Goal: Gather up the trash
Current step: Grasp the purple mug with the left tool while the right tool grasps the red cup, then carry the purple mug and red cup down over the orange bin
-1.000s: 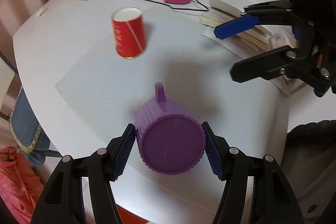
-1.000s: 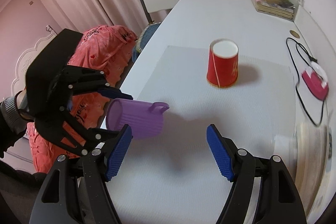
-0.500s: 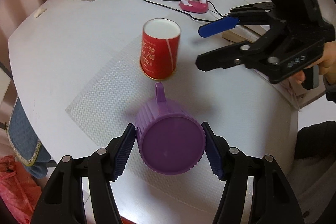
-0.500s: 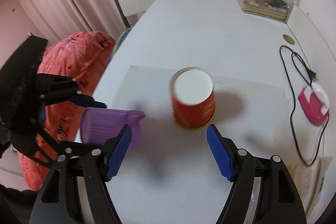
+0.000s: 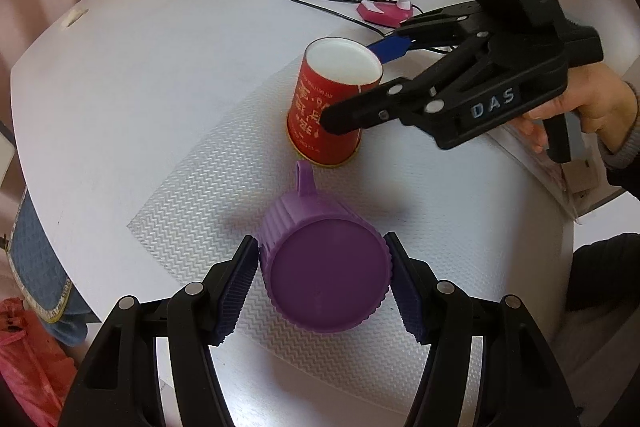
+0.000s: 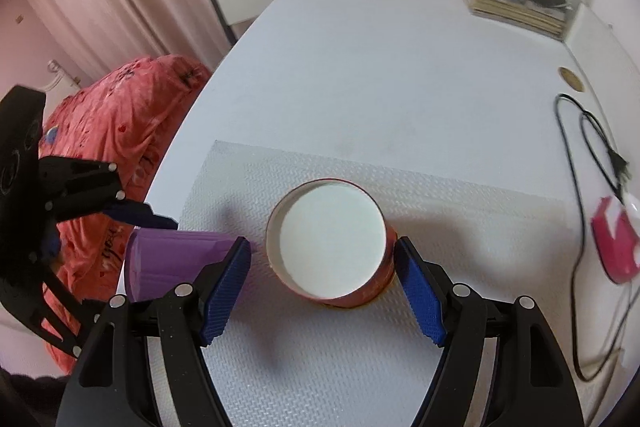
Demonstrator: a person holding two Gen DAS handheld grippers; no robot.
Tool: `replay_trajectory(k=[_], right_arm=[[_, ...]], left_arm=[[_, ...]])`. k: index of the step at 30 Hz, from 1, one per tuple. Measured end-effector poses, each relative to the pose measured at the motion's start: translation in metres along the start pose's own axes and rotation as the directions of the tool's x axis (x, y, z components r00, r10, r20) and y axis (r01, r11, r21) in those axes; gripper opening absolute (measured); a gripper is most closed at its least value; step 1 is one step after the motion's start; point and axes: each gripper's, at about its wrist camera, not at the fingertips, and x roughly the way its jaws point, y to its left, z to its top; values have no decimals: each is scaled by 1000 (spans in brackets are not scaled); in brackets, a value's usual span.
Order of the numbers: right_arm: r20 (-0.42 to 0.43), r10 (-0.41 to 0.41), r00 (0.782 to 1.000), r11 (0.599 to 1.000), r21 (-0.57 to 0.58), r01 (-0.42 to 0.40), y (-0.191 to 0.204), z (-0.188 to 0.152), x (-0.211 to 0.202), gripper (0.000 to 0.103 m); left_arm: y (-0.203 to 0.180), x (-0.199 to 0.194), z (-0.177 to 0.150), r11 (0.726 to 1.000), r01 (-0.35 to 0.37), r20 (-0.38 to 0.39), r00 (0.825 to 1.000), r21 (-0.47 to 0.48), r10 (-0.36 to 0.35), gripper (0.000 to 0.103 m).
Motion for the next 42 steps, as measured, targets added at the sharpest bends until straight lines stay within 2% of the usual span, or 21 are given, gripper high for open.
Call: replay_trajectory(k=[5, 8, 19, 31, 37, 42], right_arm=[[3, -21, 1000, 998, -53, 21, 5, -1, -3, 54], [13, -7, 1000, 999, -53, 8, 10, -4, -10, 54], [76, 31, 997, 996, -82, -25, 46, -29, -61, 54], [79, 77, 994, 979, -195, -60, 100, -79, -110, 54], [52, 128, 990, 949, -297, -107, 144, -88, -114, 54], [13, 185, 983, 908, -385, -166, 193, -88, -105, 55]], left_arm=[[3, -1, -2, 1000, -9, -4, 1000, -7, 9, 64], [2, -7, -5, 1000, -17, 0, 1000, -7, 17, 64], [-20, -47, -29, 997, -68, 41, 997, -24, 68, 64], [-63, -83, -81, 987, -131, 44, 990, -93, 135, 64], [-78, -109, -119, 970, -184, 38, 981, -160, 193, 64], [-81, -127, -153, 945, -222, 24, 972, -239, 234, 64]])
